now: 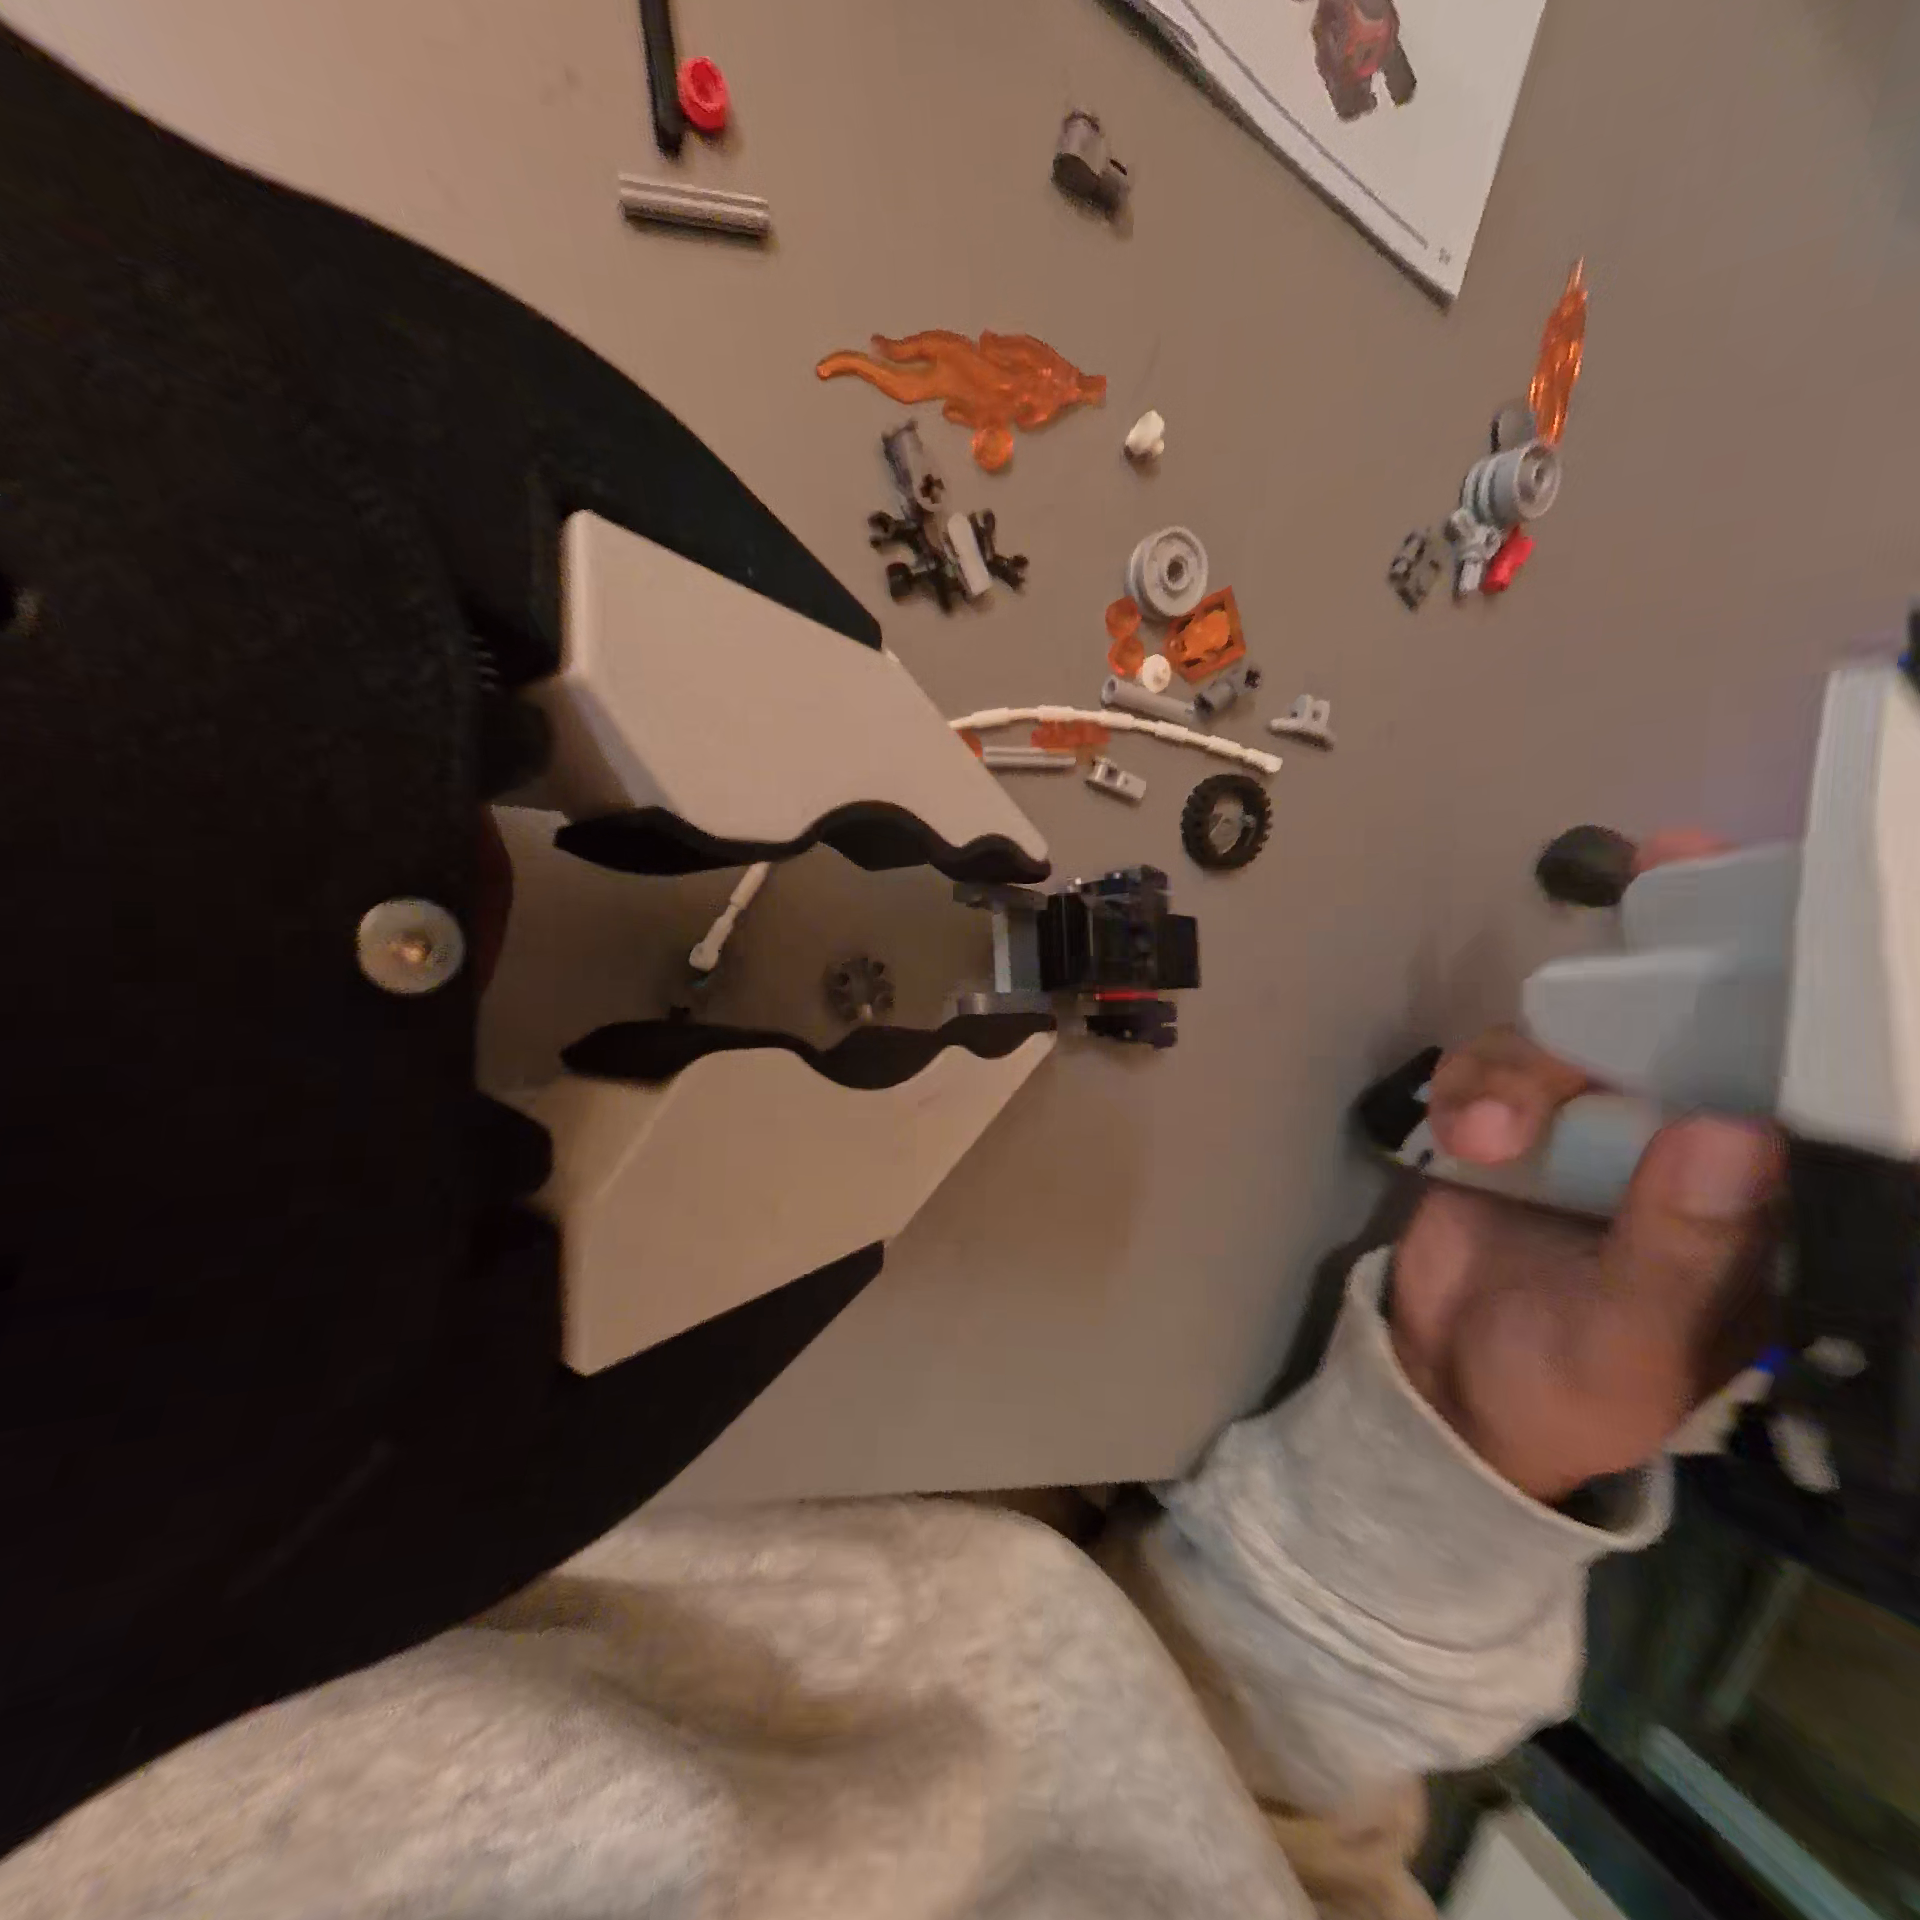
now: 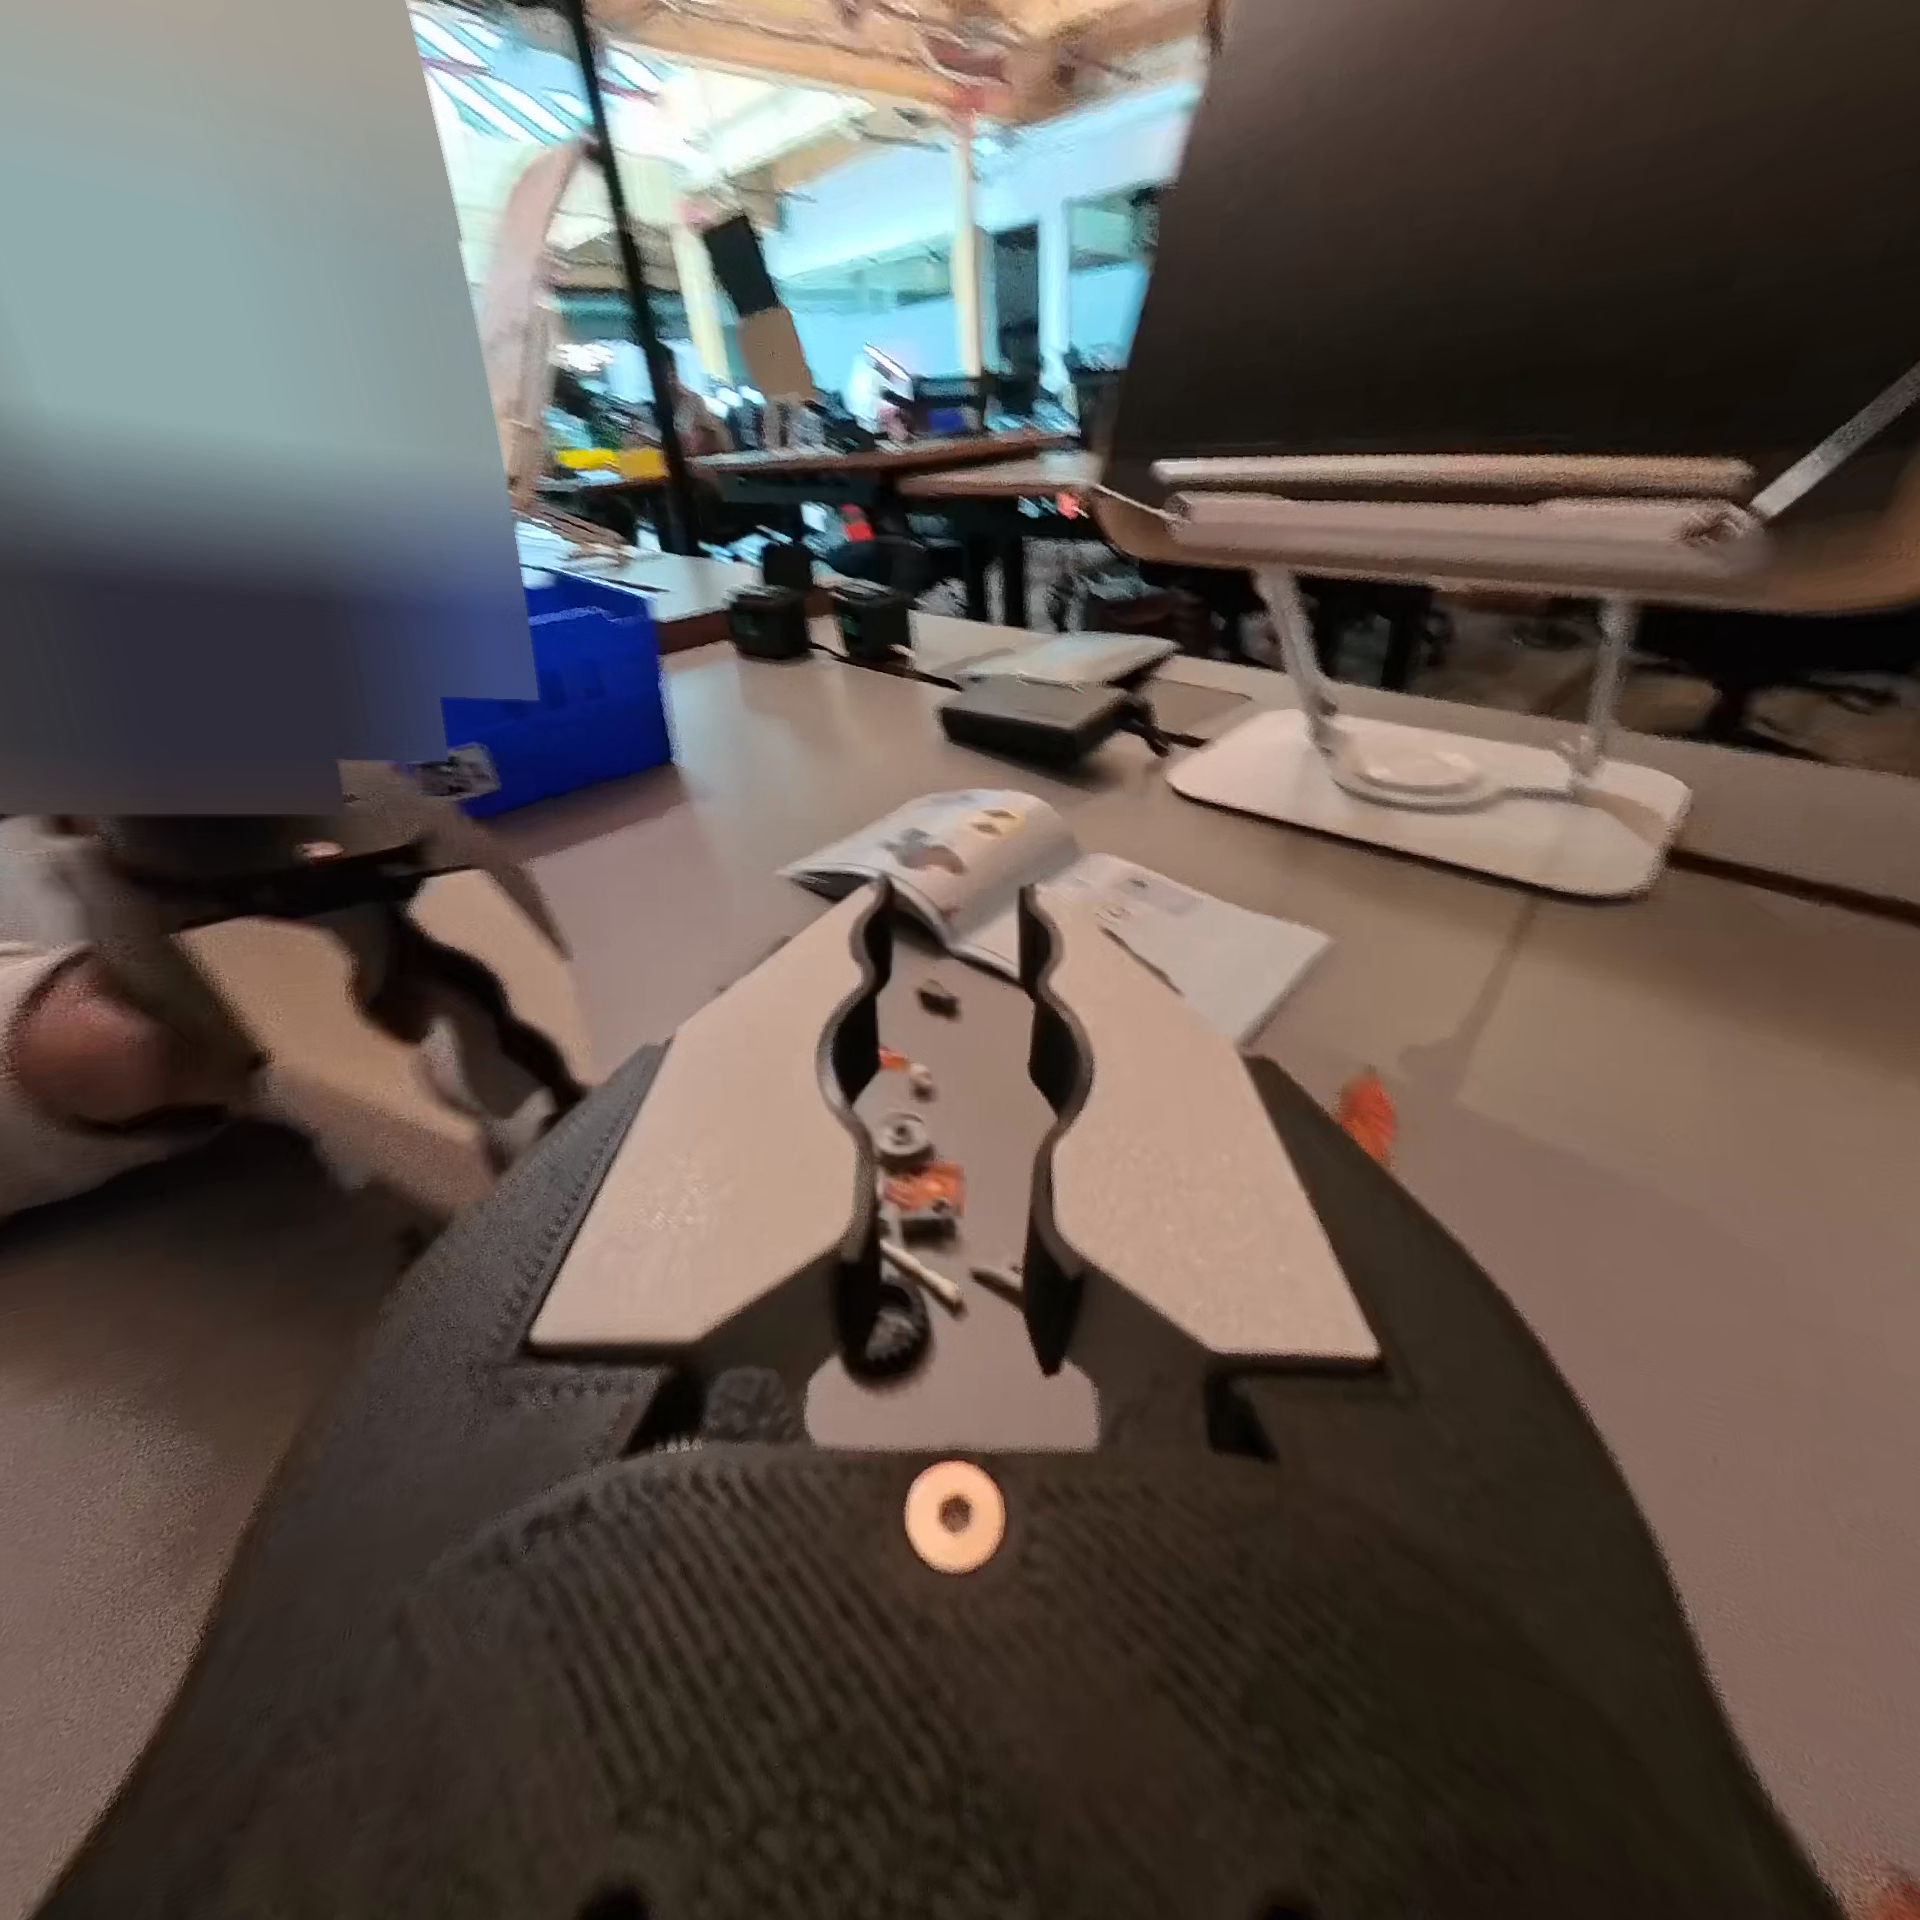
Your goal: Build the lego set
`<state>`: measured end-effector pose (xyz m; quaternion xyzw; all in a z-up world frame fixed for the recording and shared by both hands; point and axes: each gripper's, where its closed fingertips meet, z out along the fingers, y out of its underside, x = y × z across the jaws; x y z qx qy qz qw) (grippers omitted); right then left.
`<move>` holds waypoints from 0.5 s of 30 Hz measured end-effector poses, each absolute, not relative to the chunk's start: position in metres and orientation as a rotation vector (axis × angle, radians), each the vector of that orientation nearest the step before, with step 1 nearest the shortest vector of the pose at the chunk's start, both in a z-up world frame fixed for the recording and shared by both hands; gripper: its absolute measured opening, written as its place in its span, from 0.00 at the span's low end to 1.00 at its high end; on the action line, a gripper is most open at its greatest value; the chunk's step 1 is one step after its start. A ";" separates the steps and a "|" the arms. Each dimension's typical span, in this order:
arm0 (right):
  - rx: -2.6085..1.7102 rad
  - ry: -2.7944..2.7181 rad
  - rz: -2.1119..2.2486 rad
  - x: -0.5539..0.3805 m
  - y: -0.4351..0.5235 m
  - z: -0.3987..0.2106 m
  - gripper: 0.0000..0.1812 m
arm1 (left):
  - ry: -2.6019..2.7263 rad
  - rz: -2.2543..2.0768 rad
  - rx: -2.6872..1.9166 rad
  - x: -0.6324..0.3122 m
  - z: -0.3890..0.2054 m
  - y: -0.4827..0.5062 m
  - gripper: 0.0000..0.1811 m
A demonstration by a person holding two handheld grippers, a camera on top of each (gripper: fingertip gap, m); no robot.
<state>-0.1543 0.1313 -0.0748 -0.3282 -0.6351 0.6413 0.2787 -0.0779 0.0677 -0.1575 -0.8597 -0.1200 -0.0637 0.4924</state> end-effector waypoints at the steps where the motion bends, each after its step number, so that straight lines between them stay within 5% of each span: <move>1: -0.813 -1.711 1.766 -0.147 0.124 -0.069 0.13 | -0.333 -0.190 -2.050 -0.081 -0.154 0.066 0.13; 5: -0.495 -1.787 1.842 -0.115 0.093 -0.058 0.16 | -0.490 -0.432 -1.880 -0.090 -0.143 0.060 0.00; 15: -0.253 -2.144 1.489 -0.097 0.063 -0.121 0.28 | -0.570 -0.586 -1.792 -0.091 -0.140 0.058 0.00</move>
